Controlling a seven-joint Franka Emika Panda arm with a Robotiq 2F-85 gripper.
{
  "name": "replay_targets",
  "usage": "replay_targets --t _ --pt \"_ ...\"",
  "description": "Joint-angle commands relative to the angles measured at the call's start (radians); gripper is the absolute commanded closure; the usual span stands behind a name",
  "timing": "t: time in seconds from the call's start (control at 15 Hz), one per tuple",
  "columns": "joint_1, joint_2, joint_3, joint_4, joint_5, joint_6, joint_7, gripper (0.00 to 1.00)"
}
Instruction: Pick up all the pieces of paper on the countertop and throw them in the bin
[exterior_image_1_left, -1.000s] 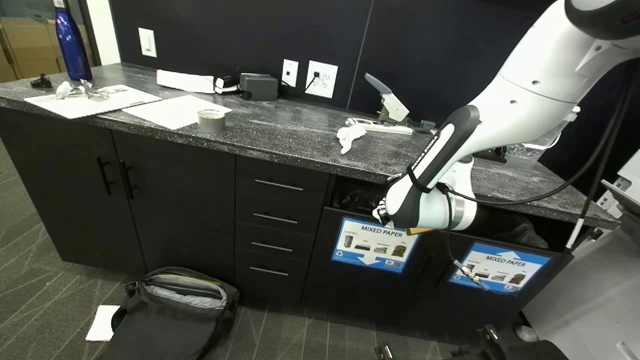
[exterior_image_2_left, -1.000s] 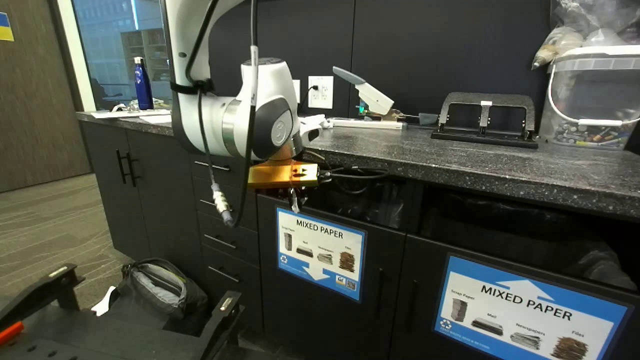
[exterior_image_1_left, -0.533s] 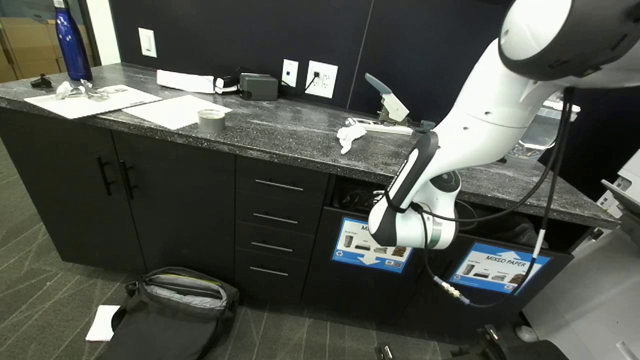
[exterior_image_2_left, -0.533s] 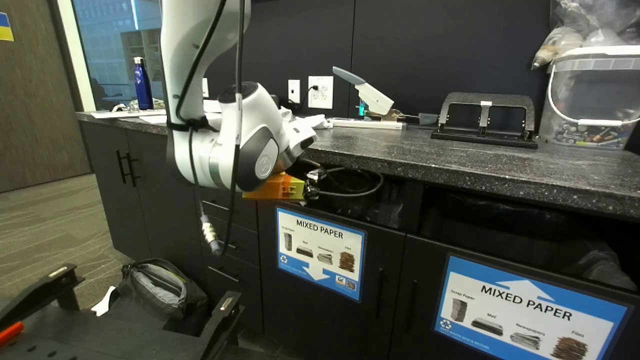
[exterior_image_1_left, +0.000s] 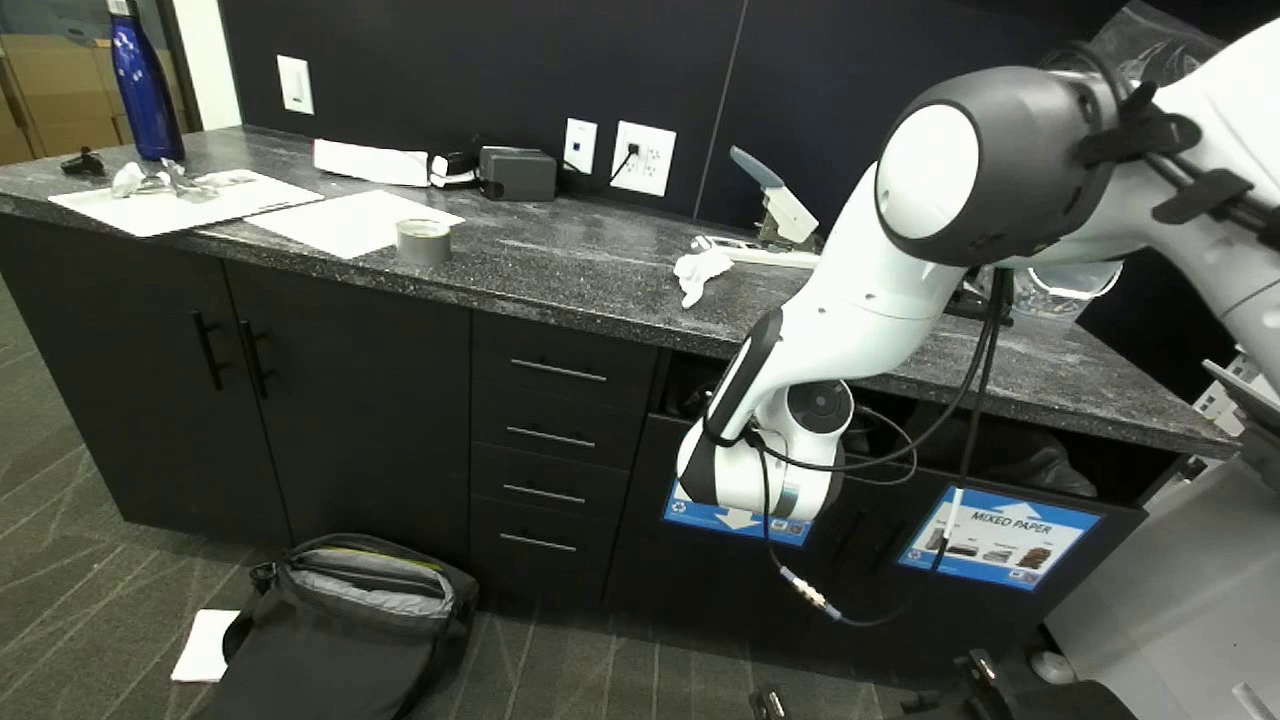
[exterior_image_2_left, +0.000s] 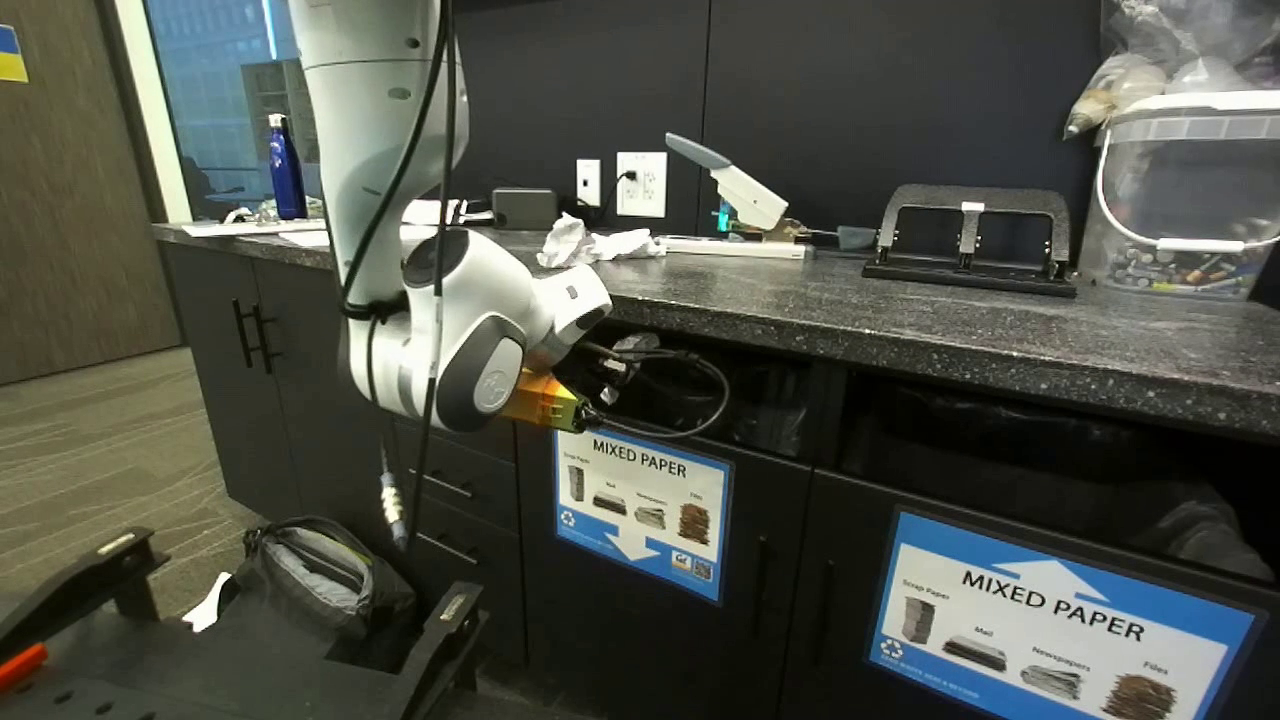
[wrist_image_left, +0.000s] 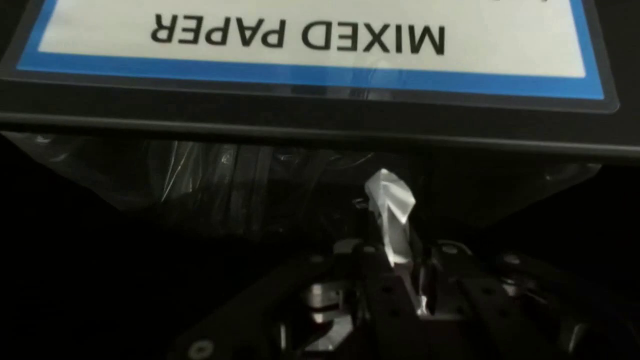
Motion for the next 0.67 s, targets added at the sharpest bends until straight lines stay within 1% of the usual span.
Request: replay_targets --t 0.0,0.07,0.27,0.33,0.4,0.53,0.6 --pt "0.021 0.089 -0.023 0.16 0.098 0.015 -0.013 0.58" --pt "0.03 0.109 -0.039 0.2 0.132 -0.002 -0.037 0.57" --pt "0.044 0.118 -0.061 0.262 0.22 -0.077 -0.087 0.36" --pt "0.052 0.114 -0.073 0.269 0.239 -0.105 -0.108 0.27" --pt "0.057 0.103 -0.083 0.27 0.252 -0.124 -0.12 0.21" --pt "0.074 0.077 -0.099 0.25 0.279 -0.171 -0.155 0.05" --pt "0.086 0.068 -0.111 0.234 0.29 -0.195 -0.175 0.01"
